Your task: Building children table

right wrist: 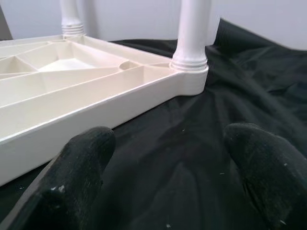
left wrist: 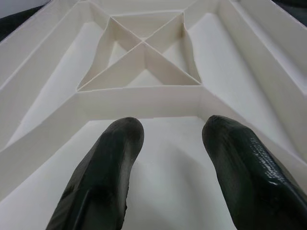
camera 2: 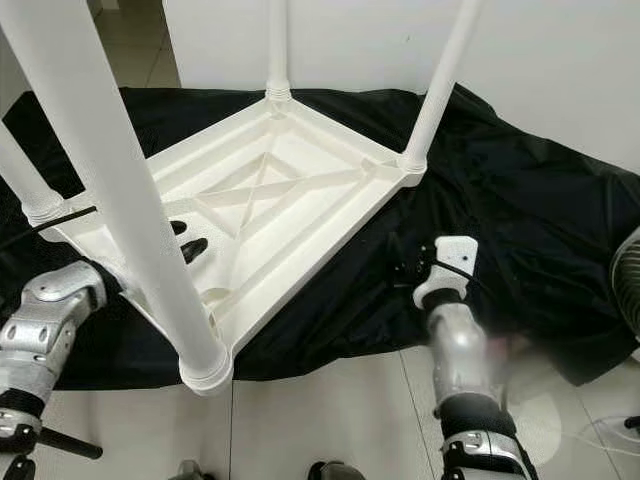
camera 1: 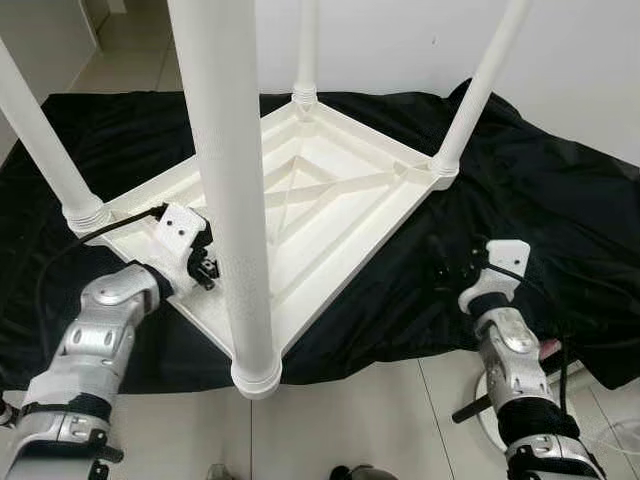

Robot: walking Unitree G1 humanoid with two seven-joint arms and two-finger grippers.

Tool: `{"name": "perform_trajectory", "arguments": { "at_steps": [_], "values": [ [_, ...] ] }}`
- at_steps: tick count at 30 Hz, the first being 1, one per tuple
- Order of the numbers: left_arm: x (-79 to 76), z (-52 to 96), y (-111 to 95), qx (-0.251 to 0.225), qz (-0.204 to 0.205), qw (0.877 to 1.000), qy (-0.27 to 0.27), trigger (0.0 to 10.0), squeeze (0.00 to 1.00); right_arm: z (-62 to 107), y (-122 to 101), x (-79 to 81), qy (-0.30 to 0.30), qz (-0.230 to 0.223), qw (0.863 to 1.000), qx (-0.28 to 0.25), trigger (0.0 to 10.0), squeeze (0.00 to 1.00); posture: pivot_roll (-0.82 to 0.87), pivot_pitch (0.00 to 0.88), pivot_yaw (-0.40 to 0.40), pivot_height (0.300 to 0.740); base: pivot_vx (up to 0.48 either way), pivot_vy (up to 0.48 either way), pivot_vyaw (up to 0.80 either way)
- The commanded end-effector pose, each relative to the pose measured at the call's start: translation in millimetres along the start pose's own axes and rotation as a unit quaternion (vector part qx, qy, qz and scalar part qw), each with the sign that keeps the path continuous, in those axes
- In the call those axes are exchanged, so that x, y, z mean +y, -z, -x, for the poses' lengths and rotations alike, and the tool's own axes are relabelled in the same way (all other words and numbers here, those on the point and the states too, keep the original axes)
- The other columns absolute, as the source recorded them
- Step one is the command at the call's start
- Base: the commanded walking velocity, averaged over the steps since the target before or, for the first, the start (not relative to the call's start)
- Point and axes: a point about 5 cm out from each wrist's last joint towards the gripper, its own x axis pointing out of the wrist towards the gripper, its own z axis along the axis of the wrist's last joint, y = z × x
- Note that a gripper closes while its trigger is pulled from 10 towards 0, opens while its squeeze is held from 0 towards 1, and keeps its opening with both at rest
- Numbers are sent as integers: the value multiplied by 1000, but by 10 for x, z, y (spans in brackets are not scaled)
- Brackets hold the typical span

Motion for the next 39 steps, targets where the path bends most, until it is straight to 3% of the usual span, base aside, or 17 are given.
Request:
{"name": "perform_trajectory", "arguments": {
  "at_steps": [1,4,5,6,7,14,15,16,17,18,19,20,25,33,39],
  "values": [
    [27,36,-10,7,-16,999,41,10000,0,42,13,-24,-5,-1,1000,8,10000,0,-54,97,-5,740,0,0,0],
    [61,71,-10,11,-15,999,51,10000,0,65,10,-25,-11,1,1000,11,10000,0,-54,97,-3,740,0,0,0],
    [88,113,-21,12,-18,998,64,10000,447,85,11,-30,-15,4,1000,14,10000,0,-56,97,-5,740,0,0,0],
    [88,113,-21,12,-18,998,64,10000,447,85,11,-30,-15,4,1000,14,10000,0,-56,97,-5,740,0,0,0],
    [112,152,-32,12,-13,997,78,10000,1000,108,3,-41,-18,7,1000,17,10000,0,-56,98,-4,740,0,0,0],
    [161,351,35,46,-19,990,132,10000,1000,144,-19,-102,-22,23,999,24,10000,0,-54,95,-7,740,0,0,0],
    [148,420,37,53,-50,986,153,10000,1000,149,-27,-118,-22,22,999,26,10000,0,-51,97,-10,740,0,0,0],
    [132,451,35,55,-47,983,171,10000,894,149,-27,-119,-22,22,999,27,10000,0,-47,98,-14,740,0,0,0],
    [132,451,35,55,-47,983,171,10000,894,149,-27,-119,-22,22,999,27,10000,0,-47,98,-14,740,0,0,0],
    [118,473,34,58,-45,980,185,10000,533,150,-25,-116,-23,22,999,28,10000,0,-47,98,-14,740,0,0,0],
    [112,487,33,59,-42,978,196,10000,533,151,-25,-114,-24,22,999,30,10000,0,-47,98,-13,740,0,0,0],
    [96,500,30,62,-37,975,209,10000,0,151,-24,-112,-26,22,999,31,10000,0,-47,96,-15,740,0,0,0],
    [59,522,33,80,-37,966,243,10000,0,145,-37,-128,-30,25,999,33,10000,0,-46,94,-17,740,0,0,0],
    [55,432,46,91,-66,962,249,10000,0,109,-74,-154,-29,31,999,31,10000,0,-53,90,-15,740,0,0,0],
    [33,287,79,115,-116,952,260,10000,0,79,-99,-140,-32,32,999,28,10000,0,-58,83,-5,740,0,0,0]
  ]
}}
